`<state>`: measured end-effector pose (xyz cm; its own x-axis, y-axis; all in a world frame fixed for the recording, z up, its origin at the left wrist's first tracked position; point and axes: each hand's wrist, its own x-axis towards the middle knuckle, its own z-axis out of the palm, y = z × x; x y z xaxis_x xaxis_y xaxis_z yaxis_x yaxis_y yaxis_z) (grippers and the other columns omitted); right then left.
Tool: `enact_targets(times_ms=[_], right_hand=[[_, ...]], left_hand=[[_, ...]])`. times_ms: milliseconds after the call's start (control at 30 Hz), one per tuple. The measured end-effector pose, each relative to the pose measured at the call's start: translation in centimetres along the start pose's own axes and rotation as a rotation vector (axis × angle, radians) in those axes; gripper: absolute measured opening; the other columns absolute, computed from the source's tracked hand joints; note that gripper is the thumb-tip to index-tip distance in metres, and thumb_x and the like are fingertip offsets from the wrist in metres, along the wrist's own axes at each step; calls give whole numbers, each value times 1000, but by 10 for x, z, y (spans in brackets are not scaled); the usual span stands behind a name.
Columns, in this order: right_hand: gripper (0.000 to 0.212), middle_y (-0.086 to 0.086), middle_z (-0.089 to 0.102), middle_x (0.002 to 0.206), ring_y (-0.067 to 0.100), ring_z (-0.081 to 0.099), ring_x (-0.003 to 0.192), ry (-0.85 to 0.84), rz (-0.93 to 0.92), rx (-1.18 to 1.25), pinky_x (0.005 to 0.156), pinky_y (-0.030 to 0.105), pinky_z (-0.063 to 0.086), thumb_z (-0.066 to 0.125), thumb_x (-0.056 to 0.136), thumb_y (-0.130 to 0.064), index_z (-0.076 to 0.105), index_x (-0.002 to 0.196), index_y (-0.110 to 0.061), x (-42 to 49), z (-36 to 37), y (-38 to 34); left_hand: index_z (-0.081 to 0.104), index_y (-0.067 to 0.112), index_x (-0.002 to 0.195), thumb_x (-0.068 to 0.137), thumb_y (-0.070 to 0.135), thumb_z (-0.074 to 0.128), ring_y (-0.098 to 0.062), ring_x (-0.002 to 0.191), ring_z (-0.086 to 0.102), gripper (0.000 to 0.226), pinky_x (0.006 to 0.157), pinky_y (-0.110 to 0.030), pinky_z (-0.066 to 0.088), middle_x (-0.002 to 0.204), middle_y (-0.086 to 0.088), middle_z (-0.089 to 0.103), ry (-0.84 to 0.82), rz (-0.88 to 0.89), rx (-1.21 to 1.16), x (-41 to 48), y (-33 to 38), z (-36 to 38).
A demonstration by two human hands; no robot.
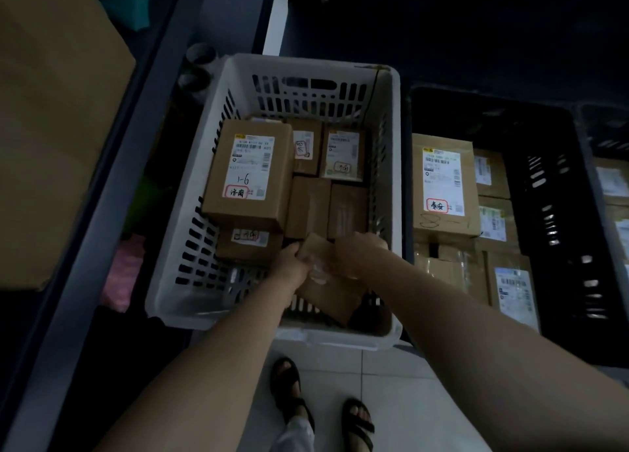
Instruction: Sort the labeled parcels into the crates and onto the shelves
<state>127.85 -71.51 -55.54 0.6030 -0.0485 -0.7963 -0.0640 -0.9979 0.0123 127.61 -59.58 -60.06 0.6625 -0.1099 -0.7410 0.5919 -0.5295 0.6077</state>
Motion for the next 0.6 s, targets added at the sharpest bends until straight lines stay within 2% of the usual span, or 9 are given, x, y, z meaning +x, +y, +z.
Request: enact_targets(times_ms=[133, 233, 333, 367, 400, 467, 500, 533, 600], right_hand=[[35, 14, 56, 131, 32, 55, 117, 23, -14, 45, 86, 38, 47, 44, 101, -23, 53, 130, -7, 5, -2, -6], [33, 15, 55, 131, 34, 54, 119, 111, -33, 40, 86, 38, 46, 43, 99, -15, 52, 130, -6, 4, -9, -6], [36, 17, 56, 129, 34, 55, 117, 117, -58, 156, 89, 39, 46, 49, 97, -23, 53, 128, -5, 11, -15, -3], [47, 18, 54, 131, 35, 53, 119, 71, -76, 211, 93, 40, 45, 55, 94, -32, 49, 132, -5, 15, -14, -1], [66, 19, 49, 137, 36, 50, 123, 14, -100, 267, 97, 41, 45, 62, 89, -42, 40, 140, -7, 18, -11, 0], [108, 21, 26, 152, 43, 36, 133, -77, -127, 338, 102, 51, 42, 73, 75, -55, 4, 154, -25, 19, 1, 0], [121, 20, 12, 156, 47, 27, 137, -83, -137, 312, 103, 57, 40, 76, 71, -56, -12, 151, -36, 17, 9, -1], [128, 19, 3, 158, 51, 21, 138, -61, -154, 244, 103, 61, 37, 78, 68, -57, -21, 147, -43, 16, 18, -2], [129, 17, -1, 157, 52, 19, 136, 25, -180, 54, 99, 63, 37, 79, 68, -56, -25, 144, -46, 11, 33, -6]], left_hand=[[55, 9, 127, 92, 13, 59, -28, 114, 56, 36, 100, -42, 45, 123, -11, 60, 61, 27, 31, 8, 2, -4], [60, 8, 121, 88, 16, 64, -26, 109, 58, 34, 93, -34, 47, 117, -11, 63, 164, 87, 97, 5, -3, -6], [66, 5, 111, 87, 20, 66, -25, 99, 62, 28, 84, -33, 49, 105, -9, 68, 213, 140, 104, 1, -4, -5], [67, 5, 108, 86, 21, 67, -23, 95, 62, 27, 80, -32, 49, 100, -7, 68, 223, 137, 84, 0, -5, -4], [67, 5, 106, 86, 21, 67, -22, 92, 62, 25, 79, -32, 49, 97, -6, 67, 233, 101, 46, -1, -6, -3], [65, 4, 105, 88, 20, 64, -25, 92, 62, 23, 81, -38, 53, 101, -10, 67, 240, -53, -147, -2, -11, -3], [64, 4, 106, 90, 20, 63, -28, 94, 63, 23, 81, -40, 54, 104, -13, 67, 228, -137, -277, -3, -14, -4], [63, 4, 106, 91, 22, 61, -29, 95, 63, 23, 79, -40, 55, 106, -14, 66, 212, -200, -387, -4, -16, -4], [62, 7, 104, 94, 24, 55, -31, 96, 63, 20, 78, -41, 55, 107, -16, 66, 196, -244, -461, -6, -16, -7]])
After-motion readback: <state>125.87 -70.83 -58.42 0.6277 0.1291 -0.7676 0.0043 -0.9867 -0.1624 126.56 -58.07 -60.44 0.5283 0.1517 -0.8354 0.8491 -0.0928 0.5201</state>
